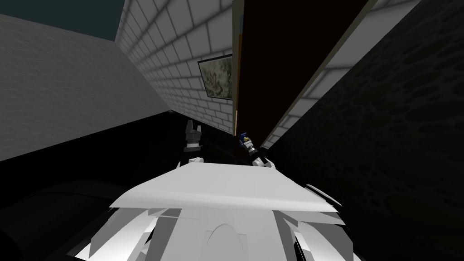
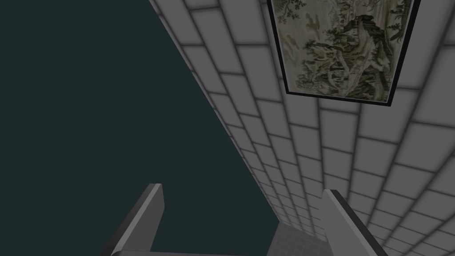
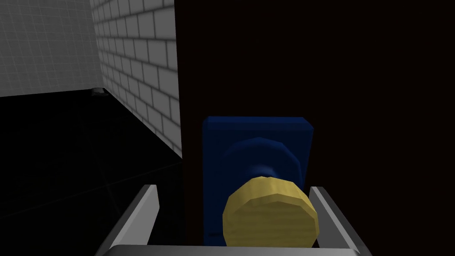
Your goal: Pull the door open
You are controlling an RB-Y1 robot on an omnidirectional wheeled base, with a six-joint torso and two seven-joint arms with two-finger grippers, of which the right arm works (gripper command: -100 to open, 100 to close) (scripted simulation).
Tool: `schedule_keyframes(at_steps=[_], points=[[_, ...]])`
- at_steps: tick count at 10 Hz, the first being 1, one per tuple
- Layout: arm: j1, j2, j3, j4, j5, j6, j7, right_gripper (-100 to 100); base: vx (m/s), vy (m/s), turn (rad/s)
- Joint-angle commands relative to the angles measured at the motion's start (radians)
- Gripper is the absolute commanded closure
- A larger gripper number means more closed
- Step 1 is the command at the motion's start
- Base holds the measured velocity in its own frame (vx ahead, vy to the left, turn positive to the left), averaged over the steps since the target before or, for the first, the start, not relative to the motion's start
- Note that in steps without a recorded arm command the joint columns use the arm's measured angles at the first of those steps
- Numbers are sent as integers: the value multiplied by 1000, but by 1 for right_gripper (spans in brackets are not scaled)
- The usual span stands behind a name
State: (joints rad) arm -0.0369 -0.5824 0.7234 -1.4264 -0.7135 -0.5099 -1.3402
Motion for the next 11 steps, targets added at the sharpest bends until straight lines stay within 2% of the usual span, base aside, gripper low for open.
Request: schedule_keyframes(at_steps=[1, 2, 3, 9, 11], points=[[11, 22, 29, -6, 3, 22, 3, 100, -1, -9, -1], [-23, -12, -31, 4, 23, 31, 41, 100, -17, 6, 68], [-30, -18, -39, 6, 31, 39, 51, 100, -20, 28, 78], [-116, -99, -144, 24, 126, 137, 182, 100, -19, 57, 106], [-154, -135, -190, 32, 168, 179, 237, 100, -2, 72, 124]])
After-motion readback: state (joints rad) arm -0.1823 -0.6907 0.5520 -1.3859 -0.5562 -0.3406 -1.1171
